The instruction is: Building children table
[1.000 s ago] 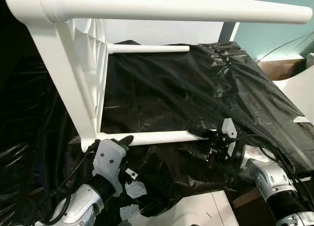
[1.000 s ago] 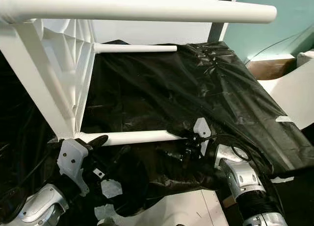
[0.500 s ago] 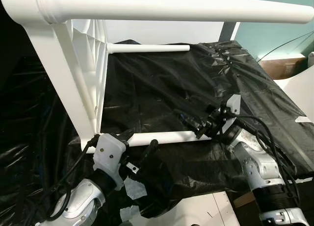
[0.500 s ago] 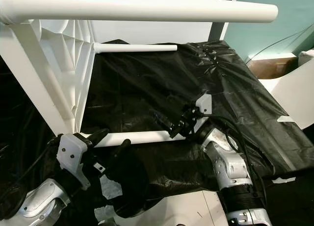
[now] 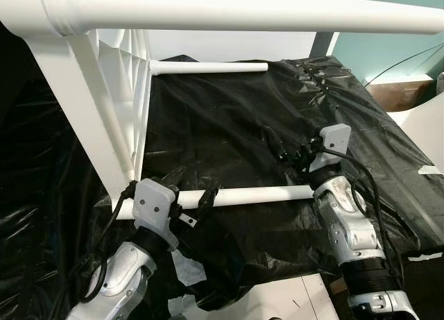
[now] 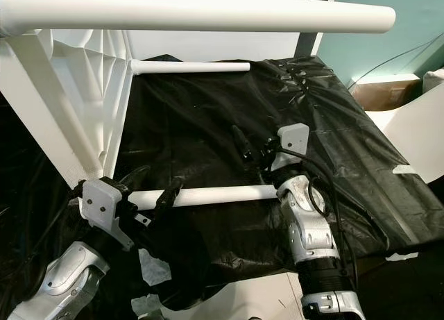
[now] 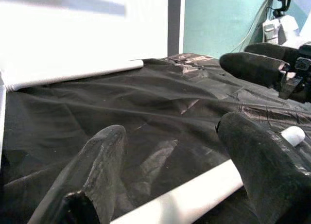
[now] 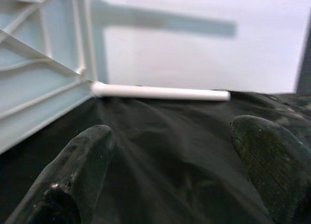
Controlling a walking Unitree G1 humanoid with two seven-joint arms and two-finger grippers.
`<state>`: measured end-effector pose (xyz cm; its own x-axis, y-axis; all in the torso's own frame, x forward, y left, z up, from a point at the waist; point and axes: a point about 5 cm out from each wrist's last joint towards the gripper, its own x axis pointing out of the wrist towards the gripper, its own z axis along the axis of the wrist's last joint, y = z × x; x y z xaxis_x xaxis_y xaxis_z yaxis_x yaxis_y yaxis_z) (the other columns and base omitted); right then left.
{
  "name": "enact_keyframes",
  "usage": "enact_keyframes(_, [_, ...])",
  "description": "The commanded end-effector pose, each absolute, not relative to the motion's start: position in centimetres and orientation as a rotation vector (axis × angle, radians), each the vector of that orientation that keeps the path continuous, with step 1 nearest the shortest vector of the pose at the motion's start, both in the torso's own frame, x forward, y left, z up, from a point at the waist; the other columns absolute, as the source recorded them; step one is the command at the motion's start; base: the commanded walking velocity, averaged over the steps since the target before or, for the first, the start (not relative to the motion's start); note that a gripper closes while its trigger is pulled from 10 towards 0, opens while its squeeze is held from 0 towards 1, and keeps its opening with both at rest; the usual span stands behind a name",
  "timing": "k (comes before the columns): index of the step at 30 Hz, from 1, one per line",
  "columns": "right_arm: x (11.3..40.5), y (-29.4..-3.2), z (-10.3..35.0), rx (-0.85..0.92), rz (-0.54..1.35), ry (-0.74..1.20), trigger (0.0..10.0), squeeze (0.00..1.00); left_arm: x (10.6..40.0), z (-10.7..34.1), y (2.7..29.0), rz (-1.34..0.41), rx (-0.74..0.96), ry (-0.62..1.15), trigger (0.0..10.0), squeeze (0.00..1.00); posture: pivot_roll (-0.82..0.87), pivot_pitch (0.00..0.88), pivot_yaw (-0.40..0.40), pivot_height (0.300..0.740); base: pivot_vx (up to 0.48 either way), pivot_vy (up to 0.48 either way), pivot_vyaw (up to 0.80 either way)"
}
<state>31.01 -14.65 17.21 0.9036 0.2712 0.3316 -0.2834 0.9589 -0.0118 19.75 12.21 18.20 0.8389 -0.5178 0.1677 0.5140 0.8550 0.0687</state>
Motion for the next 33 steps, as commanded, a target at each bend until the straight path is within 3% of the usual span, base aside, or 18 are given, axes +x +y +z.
enact_keyframes(1, [30.6,-15.4,16.8,0.017,0.221,-0.338,10.0,0.0,19.7,17.6,12.7,-0.499,0.028,-0.175,10.0,0.0,0.19,0.062,-0.05,0.74,0.0,0.0,0.0])
enact_keyframes(12, [30.0,-15.2,15.9,-0.041,0.182,-0.338,10.0,0.0,19.3,16.9,13.4,-0.507,0.042,-0.159,10.0,0.0,0.19,0.061,-0.045,0.74,0.0,0.0,0.12])
enact_keyframes(20, [29.6,-15.4,15.1,-0.062,0.166,-0.326,10.0,0.0,18.9,16.6,13.9,-0.503,0.041,-0.145,10.0,0.0,0.19,0.072,-0.04,0.74,0.0,0.0,0.61])
enact_keyframes(24, [29.4,-16.5,14.3,-0.095,0.148,-0.3,10.0,0.0,16.2,16.4,15.0,-0.507,0.05,-0.113,10.0,0.0,0.21,0.09,-0.05,0.74,0.0,0.0,0.71])
enact_keyframes(33, [29.6,-16.4,14.5,-0.11,0.16,-0.314,10.0,0.0,15.6,16.5,15.3,-0.492,0.048,-0.117,10.0,0.0,0.22,0.093,-0.058,0.74,0.0,0.0,0.76])
